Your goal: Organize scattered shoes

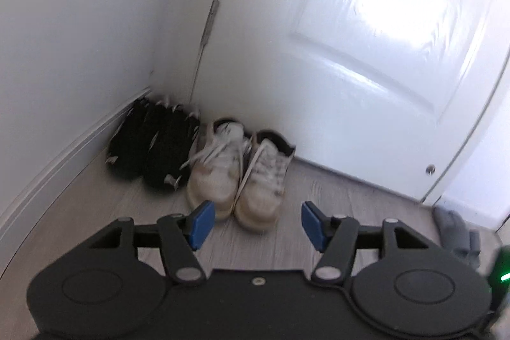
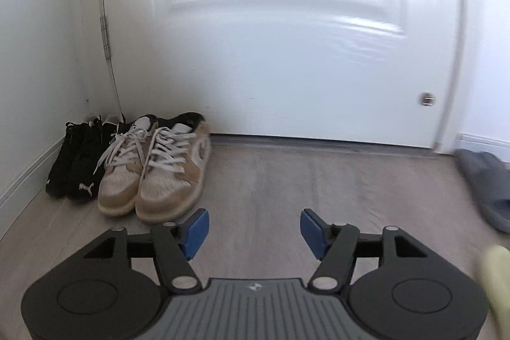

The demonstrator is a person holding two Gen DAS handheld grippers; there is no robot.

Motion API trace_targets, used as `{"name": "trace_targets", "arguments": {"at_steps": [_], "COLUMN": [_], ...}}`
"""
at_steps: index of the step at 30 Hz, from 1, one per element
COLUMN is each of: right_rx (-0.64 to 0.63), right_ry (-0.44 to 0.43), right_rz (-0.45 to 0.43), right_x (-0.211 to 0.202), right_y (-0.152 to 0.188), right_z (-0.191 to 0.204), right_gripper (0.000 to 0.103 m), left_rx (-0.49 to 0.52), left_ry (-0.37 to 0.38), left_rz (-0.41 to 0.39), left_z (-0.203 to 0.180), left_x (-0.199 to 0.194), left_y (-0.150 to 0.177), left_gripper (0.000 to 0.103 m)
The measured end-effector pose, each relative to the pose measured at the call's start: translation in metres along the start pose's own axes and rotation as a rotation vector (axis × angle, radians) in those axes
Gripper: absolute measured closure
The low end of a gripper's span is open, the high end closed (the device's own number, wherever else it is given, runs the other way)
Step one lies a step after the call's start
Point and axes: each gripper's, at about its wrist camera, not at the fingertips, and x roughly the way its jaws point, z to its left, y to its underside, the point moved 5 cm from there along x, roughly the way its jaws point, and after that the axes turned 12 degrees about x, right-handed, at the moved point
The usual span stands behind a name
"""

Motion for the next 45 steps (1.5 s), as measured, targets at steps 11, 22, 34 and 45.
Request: {"name": "trace_targets", "arguments": {"at_steps": [11,22,34,45], "right_rx": [0.081,-0.004,-0.048,0.02], "right_ry": [0.104,0.222,0.289,0.185], "right_rz": [-0.098,-0.08,0.039,0.073], "right_x": [-0.152,-0.152,-0.12,-0.088], "right_y": [0.035,0.084,0.109,0.097], "right_z": [-0.129,-0.286,-0.426,-0.457], "right_gripper": [0.03,0.03,0.026,0.025], "left_rx": [0.079,0.131,0.253,0.26], "left_ry": [0.088,0.154,0.135,0.123], "left_rz": [0.015,0.023,0.13,0.153], "left_z": [-0.073,-0.159,-0.196,-0.19], "left_x": [-0.073,-0.04,-0.009,0.0], "left_y": [0.042,0.031,0.063,0.068], "left_gripper": [0.042,0.042,0.042,0.042]}}
